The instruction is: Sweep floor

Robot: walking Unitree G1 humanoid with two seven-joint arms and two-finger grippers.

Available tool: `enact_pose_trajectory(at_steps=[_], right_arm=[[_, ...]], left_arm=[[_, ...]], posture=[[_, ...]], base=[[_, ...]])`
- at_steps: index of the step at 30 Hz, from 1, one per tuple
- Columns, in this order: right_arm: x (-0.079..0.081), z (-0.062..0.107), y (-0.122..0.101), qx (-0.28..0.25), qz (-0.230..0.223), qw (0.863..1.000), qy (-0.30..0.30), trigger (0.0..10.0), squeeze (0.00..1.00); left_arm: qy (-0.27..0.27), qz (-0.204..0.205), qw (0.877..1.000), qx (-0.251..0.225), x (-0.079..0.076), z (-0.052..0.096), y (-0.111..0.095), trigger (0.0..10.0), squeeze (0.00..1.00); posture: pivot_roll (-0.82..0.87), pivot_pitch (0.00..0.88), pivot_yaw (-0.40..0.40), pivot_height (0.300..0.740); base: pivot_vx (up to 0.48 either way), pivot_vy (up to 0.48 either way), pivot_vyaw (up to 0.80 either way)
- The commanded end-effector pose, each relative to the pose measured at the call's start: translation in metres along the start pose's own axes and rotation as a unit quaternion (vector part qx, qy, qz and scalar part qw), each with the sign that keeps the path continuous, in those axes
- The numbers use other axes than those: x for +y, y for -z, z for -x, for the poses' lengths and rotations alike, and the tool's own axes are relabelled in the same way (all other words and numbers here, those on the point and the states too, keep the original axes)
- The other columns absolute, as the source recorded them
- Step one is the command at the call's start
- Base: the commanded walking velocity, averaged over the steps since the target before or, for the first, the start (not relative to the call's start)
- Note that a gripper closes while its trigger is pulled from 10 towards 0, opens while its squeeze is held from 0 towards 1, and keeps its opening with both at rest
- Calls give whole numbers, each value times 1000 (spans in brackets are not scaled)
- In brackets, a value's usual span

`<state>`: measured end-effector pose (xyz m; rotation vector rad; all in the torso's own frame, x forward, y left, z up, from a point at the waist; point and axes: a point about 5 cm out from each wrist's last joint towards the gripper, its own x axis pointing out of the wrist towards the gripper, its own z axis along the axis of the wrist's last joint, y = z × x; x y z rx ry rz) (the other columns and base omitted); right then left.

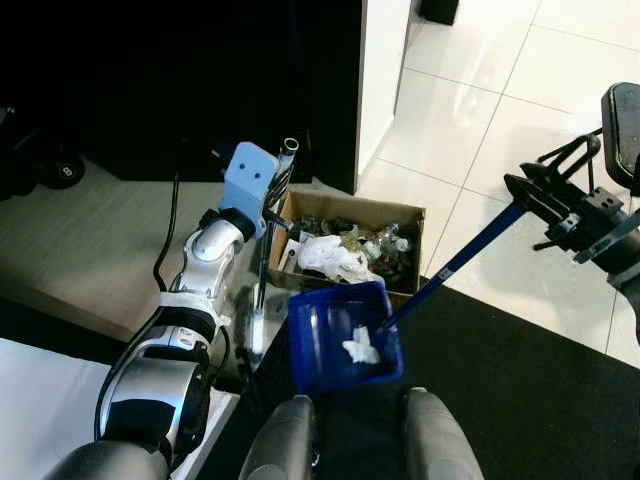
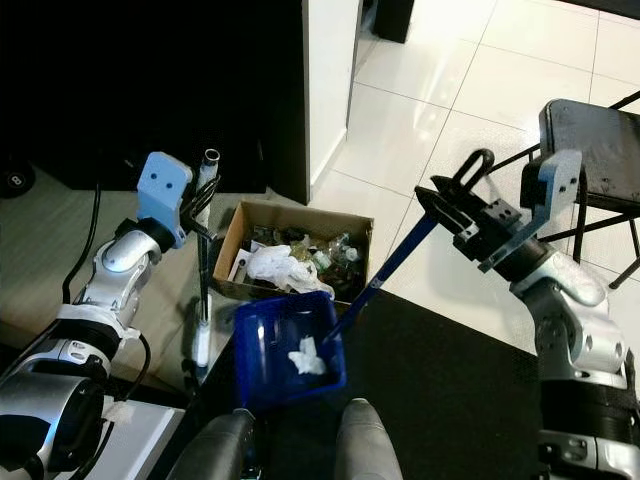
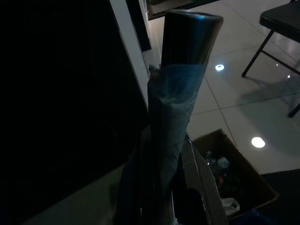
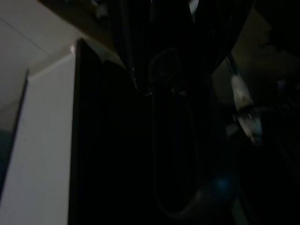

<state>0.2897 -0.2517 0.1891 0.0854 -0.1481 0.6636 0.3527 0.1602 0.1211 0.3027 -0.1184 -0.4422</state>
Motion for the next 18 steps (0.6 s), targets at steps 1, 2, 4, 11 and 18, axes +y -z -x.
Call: enact_pose_trajectory(at_steps=[1,2,4,11,18], right_arm=[[-6,-2,-16,-36,13,999,11,10000,0],[-10,-4,-21,-47,16,999,18,10000,0],[-15,-7,-29,-64,21,997,28,10000,0],[-39,-15,-48,-75,64,992,75,10000,0],[-39,-33,-49,-120,65,989,62,10000,0]], left_arm=[[-1,-12,1000,-6,1,2,-1,10000,0],[-3,-12,1000,-5,2,3,0,10000,0],[-7,-11,1000,-3,3,4,1,10000,0],[-21,-12,1000,1,10,8,2,10000,0],[-27,2,1000,-5,9,8,1,10000,0]], posture=[[-67,73,43,740],[-67,72,43,740],[-68,70,42,740],[-65,64,33,740],[-65,65,41,740]], base=[[0,0,0],[0,0,0],[0,0,0],[0,0,0],[0,0,0]])
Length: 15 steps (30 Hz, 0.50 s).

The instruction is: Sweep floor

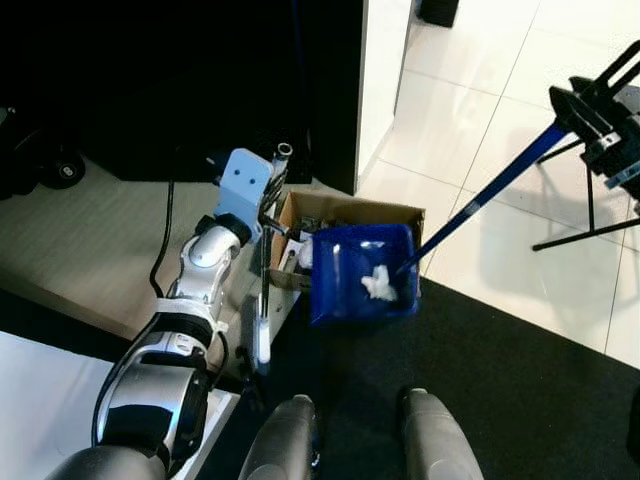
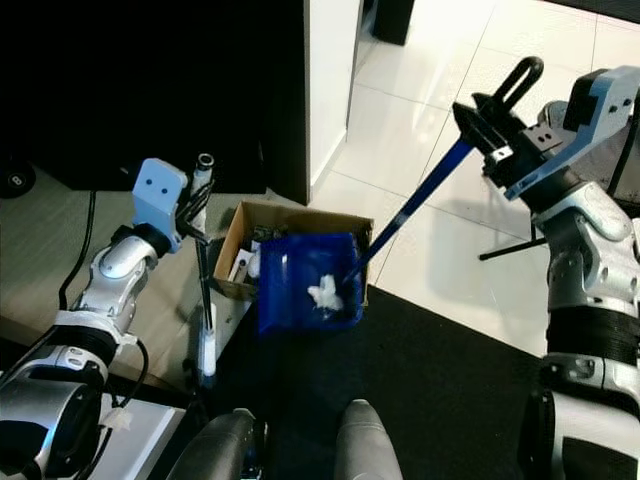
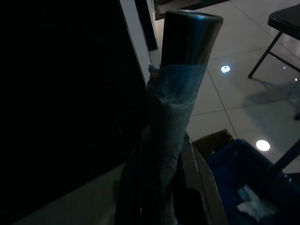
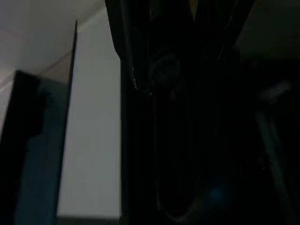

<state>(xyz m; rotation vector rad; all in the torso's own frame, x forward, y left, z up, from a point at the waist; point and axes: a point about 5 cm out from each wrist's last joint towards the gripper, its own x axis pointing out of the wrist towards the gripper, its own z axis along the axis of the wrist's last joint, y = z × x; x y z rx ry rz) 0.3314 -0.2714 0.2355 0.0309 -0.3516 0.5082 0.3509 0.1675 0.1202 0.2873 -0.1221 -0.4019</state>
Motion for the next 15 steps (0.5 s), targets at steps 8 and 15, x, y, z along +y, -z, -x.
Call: enact_pose_trajectory(at_steps=[8,15], right_arm=[[4,-41,5,-55,39,997,28,10000,0],[4,-58,4,-49,96,990,88,10000,0]], left_arm=[[-4,1,1000,-14,0,1,-4,10000,0],[-6,5,1000,-20,-3,4,-4,10000,0]], posture=[[-45,67,30,740],[-28,80,16,740]], base=[[0,0,0],[0,0,0]])
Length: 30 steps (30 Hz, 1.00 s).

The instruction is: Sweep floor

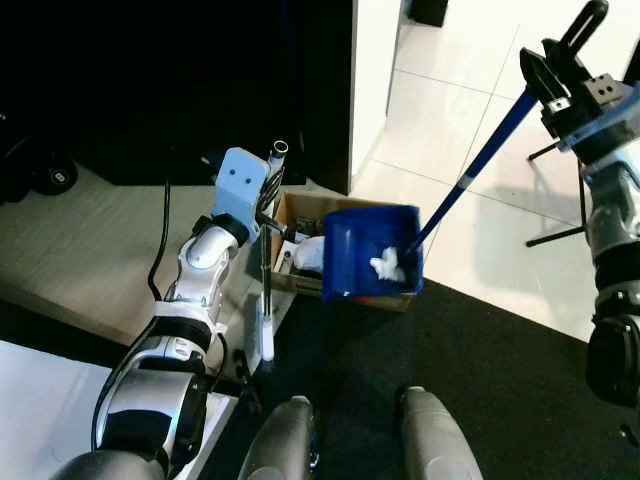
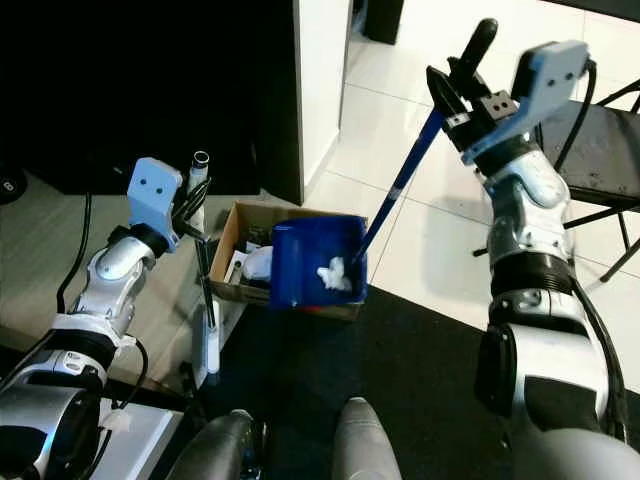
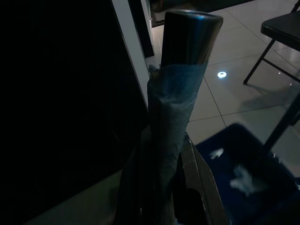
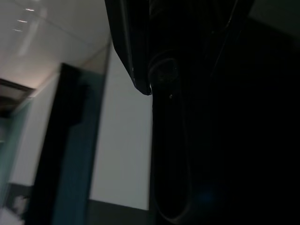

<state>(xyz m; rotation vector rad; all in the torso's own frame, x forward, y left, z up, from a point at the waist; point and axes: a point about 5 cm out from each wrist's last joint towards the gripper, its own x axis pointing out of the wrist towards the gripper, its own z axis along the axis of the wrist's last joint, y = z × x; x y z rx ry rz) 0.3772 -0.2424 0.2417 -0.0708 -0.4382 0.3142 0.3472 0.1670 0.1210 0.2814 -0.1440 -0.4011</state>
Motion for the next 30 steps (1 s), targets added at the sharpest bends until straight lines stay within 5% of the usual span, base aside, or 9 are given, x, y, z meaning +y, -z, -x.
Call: enact_pose_trajectory(at_steps=[1,11,13,15,30], right_arm=[[0,-6,-8,-21,24,999,10,10000,0],[17,-22,-5,-14,61,998,12,10000,0],[30,-31,-3,-5,128,991,45,10000,0],[33,-34,-3,-6,147,988,53,10000,0],[58,-45,1,-11,174,983,49,10000,0]], left_arm=[[-5,5,1000,-9,-1,1,-2,10000,0],[-13,4,1000,-7,1,7,1,10000,0],[-18,3,1000,-7,2,10,1,10000,0],[-20,3,1000,-7,3,11,1,10000,0],[-26,0,1000,-1,6,16,2,10000,0]], posture=[[-27,83,15,740],[-11,100,-6,740],[1,102,-19,740],[3,103,-22,740],[4,119,-24,740]], base=[[0,0,0],[0,0,0],[0,0,0],[0,0,0],[0,0,0]])
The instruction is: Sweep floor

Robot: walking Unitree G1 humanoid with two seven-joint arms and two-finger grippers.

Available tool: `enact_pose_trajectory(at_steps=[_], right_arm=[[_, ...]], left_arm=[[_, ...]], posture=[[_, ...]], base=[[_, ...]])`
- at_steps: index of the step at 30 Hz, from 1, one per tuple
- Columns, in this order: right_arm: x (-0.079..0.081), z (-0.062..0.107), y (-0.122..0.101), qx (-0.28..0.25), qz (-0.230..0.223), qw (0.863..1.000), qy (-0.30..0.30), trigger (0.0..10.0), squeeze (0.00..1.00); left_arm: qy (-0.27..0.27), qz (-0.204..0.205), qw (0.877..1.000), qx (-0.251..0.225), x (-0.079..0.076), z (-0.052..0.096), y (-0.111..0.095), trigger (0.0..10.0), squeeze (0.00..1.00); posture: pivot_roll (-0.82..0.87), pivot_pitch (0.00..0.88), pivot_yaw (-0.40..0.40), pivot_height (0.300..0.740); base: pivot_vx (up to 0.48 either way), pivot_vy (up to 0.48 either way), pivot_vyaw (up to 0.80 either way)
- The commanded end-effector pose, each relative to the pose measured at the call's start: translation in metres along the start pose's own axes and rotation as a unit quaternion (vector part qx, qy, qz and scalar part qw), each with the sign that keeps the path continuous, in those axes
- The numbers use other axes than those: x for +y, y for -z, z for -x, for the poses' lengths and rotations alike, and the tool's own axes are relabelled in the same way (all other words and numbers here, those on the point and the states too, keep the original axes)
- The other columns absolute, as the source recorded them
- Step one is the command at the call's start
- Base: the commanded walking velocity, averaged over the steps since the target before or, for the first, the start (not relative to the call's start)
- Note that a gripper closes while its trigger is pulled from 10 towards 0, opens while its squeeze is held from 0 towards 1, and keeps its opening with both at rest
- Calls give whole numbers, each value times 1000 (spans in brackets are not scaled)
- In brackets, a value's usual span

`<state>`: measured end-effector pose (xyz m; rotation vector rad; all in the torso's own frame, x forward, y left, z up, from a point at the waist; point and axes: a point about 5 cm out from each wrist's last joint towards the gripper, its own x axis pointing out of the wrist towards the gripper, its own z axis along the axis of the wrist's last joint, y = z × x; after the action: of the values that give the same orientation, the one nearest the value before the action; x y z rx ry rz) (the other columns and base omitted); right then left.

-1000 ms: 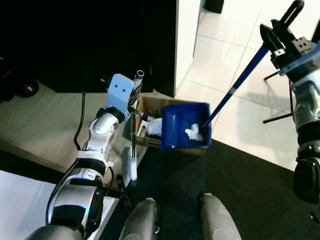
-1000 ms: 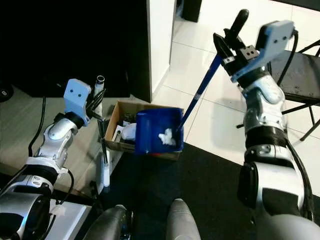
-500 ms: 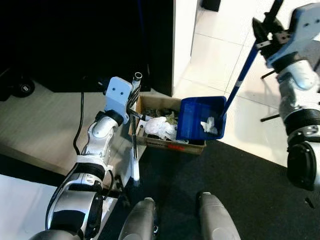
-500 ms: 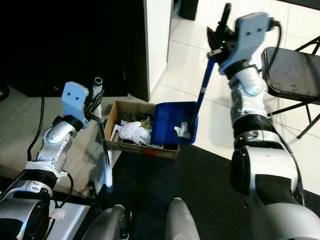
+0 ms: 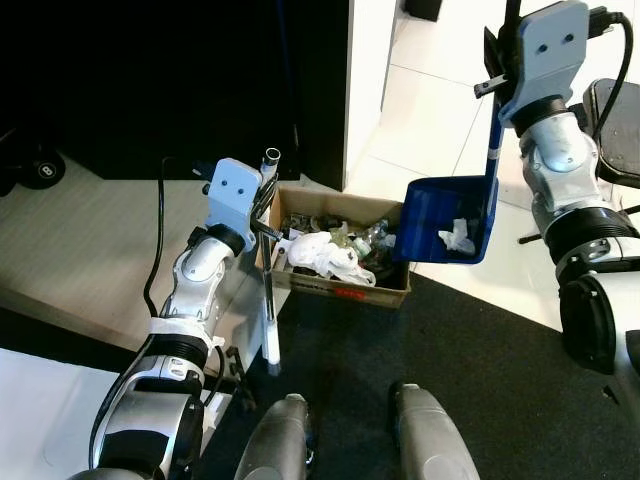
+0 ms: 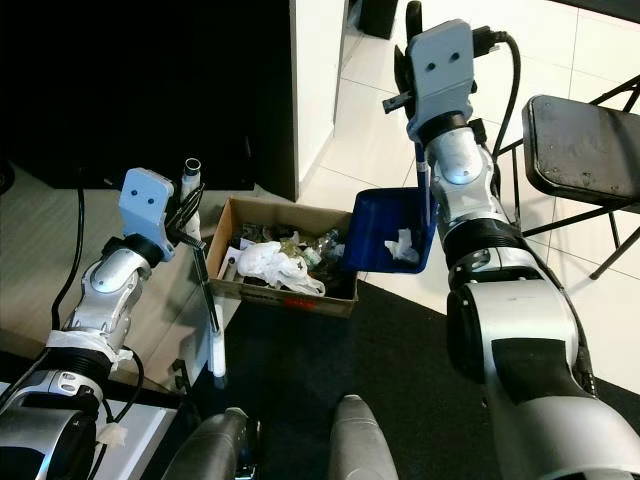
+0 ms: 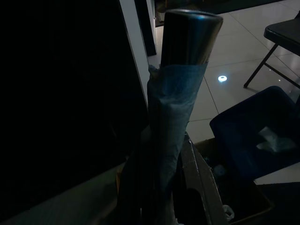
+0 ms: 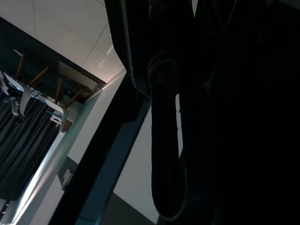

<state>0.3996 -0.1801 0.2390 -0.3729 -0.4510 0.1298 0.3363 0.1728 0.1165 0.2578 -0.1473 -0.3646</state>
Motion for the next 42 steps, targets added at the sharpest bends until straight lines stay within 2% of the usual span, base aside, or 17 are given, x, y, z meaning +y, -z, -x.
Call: enact_pose_trajectory(at_steps=[1,8,9,10,11,13,21,23,26,28,29,31,32,34,35,37,42], right_arm=[[7,-8,-14,-36,12,999,-4,10000,0],[34,-10,-23,-69,24,997,-35,10000,0],[34,-10,-23,-69,24,997,-35,10000,0],[46,-11,-27,-88,29,994,-52,10000,0],[46,-11,-27,-88,29,994,-52,10000,0],[65,-11,-36,-119,37,989,-77,10000,0],[73,-12,-45,-151,59,984,-79,10000,0],[81,-11,-50,-170,62,980,-87,10000,0],[85,-10,-51,-177,65,978,-92,10000,0],[98,-5,-54,-205,87,967,-121,10000,0],[98,-5,-54,-205,87,967,-121,10000,0],[116,3,-57,-233,89,956,-155,10000,0],[116,3,-57,-233,89,956,-155,10000,0],[130,10,-59,-251,76,949,-176,10000,0],[130,10,-59,-251,76,949,-176,10000,0],[142,16,-61,-271,76,939,-197,10000,0],[147,19,-62,-280,81,936,-197,10000,0]], left_arm=[[-6,-11,1000,0,6,3,-2,10000,0],[-5,-11,1000,1,5,2,-2,10000,0],[-5,-11,1000,1,5,2,-2,10000,0],[-5,-10,1000,1,5,2,-2,10000,0],[-5,-10,1000,1,5,2,-2,10000,0],[-5,-10,1000,1,3,2,-2,10000,0],[-8,-9,1000,3,3,3,-1,10000,0],[-8,-8,1000,3,2,2,-1,10000,0],[-7,-8,1000,3,2,2,-1,10000,0],[-6,-8,1000,3,1,1,-1,10000,0],[-6,-8,1000,3,1,1,-1,10000,0],[-7,-8,1000,3,2,1,-1,10000,0],[-7,-8,1000,3,2,1,-1,10000,0],[-7,-9,1000,4,2,2,-1,10000,0],[-7,-9,1000,4,2,2,-1,10000,0],[-7,-9,1000,5,2,3,0,10000,0],[-7,-10,1000,6,2,3,0,10000,0]], posture=[[2,120,-22,740],[0,123,-23,740],[0,123,-23,740],[1,123,-25,740],[1,123,-25,740],[2,122,-30,740],[-9,121,-31,740],[-10,121,-32,740],[-10,121,-32,740],[-10,121,-32,740],[-10,121,-32,740],[-10,121,-32,740],[-10,121,-32,740],[-10,120,-32,740],[-10,120,-32,740],[-10,117,-33,740],[-12,112,-32,740]], base=[[0,0,0],[0,0,0],[0,0,0],[0,0,0],[0,0,0],[0,0,0],[0,0,0],[0,0,0],[0,0,0],[0,0,0],[0,0,0],[0,0,0],[0,0,0],[0,0,0],[0,0,0],[0,0,0],[0,0,0]])
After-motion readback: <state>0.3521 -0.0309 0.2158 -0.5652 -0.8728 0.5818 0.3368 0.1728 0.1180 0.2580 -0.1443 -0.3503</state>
